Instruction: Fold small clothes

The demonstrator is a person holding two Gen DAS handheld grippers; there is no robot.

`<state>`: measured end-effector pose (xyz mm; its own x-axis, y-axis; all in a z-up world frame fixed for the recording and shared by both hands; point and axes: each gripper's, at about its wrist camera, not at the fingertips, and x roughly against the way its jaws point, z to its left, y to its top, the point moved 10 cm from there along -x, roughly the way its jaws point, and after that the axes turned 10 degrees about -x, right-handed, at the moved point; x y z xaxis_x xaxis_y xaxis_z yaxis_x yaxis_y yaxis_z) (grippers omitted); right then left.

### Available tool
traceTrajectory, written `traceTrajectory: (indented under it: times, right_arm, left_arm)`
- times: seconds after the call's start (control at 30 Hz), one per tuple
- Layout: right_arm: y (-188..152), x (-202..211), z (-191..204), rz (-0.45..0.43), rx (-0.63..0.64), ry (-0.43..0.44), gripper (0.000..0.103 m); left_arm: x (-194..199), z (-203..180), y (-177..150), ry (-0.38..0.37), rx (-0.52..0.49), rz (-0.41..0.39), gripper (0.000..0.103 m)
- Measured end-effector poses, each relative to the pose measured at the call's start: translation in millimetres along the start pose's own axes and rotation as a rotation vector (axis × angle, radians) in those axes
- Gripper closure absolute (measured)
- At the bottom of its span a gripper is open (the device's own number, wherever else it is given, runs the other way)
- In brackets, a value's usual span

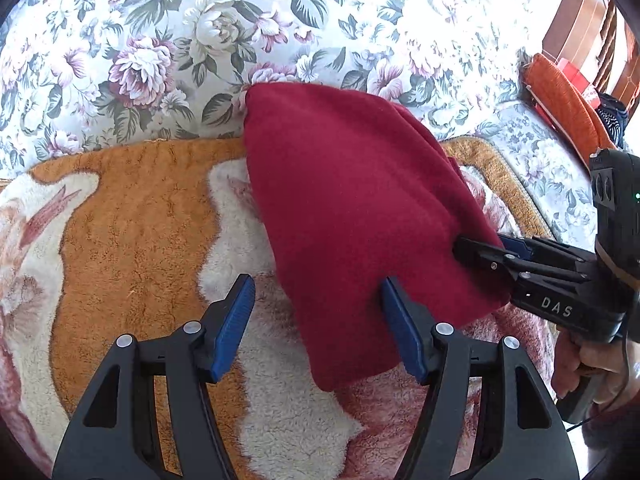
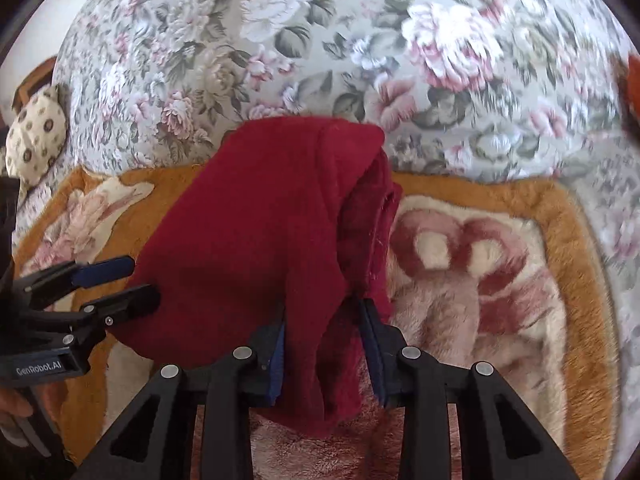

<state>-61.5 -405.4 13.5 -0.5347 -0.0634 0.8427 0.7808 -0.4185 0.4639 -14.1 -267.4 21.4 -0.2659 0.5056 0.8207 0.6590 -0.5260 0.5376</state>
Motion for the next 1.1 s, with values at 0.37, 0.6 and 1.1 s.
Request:
traceTrajectory:
  times: [0.37, 0.6, 1.1]
  right_arm:
    - [27, 47, 12, -0.131, -0.081, 0.066, 0.071]
    - [50, 4, 3, -0.124, -0.102, -0.008, 0.071]
    - [48, -25, -31, -0.024, -0.333, 0.324, 0.031]
  left_arm:
    - [6, 1, 4, 0.002, 0.009, -0.03, 0.037]
    - [6, 7, 7, -0.067, 0.094, -0.051, 0.025]
    - [-62, 23, 40, -0.3, 0.38, 0.048, 0.015]
